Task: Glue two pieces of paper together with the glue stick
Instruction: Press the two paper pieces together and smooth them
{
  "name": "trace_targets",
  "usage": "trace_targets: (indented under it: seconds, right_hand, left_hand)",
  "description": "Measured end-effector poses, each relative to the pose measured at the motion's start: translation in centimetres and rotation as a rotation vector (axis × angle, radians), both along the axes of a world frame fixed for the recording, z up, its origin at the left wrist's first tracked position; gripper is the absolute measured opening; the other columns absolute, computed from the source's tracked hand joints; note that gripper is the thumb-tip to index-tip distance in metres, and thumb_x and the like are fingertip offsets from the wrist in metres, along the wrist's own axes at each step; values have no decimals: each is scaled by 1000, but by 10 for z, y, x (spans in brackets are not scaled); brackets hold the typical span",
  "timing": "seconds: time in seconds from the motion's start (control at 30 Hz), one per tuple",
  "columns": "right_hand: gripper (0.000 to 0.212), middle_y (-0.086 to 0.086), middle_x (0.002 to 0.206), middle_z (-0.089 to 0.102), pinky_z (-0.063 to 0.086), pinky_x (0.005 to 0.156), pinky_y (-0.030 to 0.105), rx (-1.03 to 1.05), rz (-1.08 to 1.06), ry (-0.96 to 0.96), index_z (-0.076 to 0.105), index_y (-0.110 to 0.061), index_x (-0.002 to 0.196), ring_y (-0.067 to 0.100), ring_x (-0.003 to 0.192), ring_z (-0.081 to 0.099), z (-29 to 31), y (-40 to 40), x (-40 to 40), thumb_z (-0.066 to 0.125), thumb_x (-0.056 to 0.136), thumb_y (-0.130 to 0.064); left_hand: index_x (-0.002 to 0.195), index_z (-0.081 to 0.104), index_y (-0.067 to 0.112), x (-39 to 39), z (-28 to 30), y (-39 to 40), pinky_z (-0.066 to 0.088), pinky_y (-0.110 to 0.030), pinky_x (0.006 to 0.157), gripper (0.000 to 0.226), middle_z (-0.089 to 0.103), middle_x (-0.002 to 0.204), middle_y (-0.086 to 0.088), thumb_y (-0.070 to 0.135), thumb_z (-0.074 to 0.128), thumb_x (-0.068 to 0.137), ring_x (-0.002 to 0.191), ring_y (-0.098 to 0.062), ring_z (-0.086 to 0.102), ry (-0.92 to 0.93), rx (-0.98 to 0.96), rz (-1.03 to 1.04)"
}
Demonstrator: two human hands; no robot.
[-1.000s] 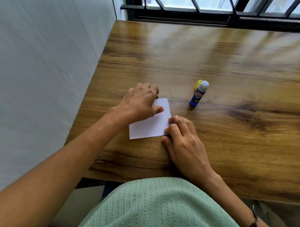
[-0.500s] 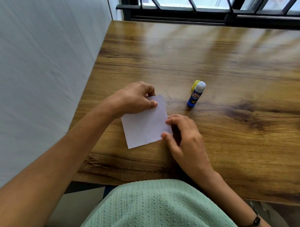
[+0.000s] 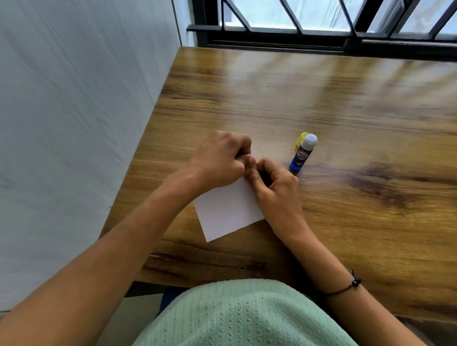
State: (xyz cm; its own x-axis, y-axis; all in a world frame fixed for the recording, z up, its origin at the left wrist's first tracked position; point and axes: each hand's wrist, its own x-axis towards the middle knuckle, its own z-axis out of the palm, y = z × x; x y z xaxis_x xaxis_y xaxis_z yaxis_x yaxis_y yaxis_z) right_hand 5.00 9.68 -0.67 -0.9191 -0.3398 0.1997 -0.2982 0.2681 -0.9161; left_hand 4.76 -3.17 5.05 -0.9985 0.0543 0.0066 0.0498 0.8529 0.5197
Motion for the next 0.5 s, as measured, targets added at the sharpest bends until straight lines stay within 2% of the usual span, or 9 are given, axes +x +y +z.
trace_targets:
  seconds: [0.07,0.17,0.27,0.33,0.4,0.5]
  right_hand:
    - [16,5,64,55,41,50,29,8,-14,-22,57,-11,76,15,58,50,0,3,0,57,88,-21]
    - [14,-5,66,57,45,53,16,24,-41,-33,55,-18,73,5,60,56,-4,13,3,61,85,-18]
    - [11,-2,66,64,53,59,19,-29,-41,-71,58,-20,75,7,58,63,-7,20,8,62,84,-15]
    - [9,1,65,66,53,60,19,-67,-62,-82,58,-19,76,8,58,64,-6,20,8,62,85,-16]
    - [11,2,64,66,53,60,18,-105,-87,-104,57,-21,75,10,58,65,-5,18,7,61,85,-18]
    - [16,2,63,64,51,56,18,-51,-98,-83,55,-23,71,9,55,63,-6,17,8,62,84,-19]
  left_hand:
    - [72,50,14,0,-3,0,29,-25,52,14,48,65,1,15,54,85,63,-14,44,75,17,59]
    - [71,49,14,-3,2,-10,25,-19,50,15,43,59,5,14,55,85,57,-10,39,170,45,185]
    - [69,49,14,-5,6,-16,25,-19,49,16,41,57,9,14,56,84,55,-5,37,202,64,220]
    - [69,49,12,-4,4,-12,26,-24,51,16,42,57,7,14,55,85,56,-8,39,221,76,259]
    - [73,52,9,-4,3,-13,29,-26,59,14,50,64,-1,14,53,85,64,-16,45,171,82,334]
    - [83,57,10,-4,6,-26,32,-29,66,10,61,90,-11,17,51,86,80,-21,48,-113,-91,349]
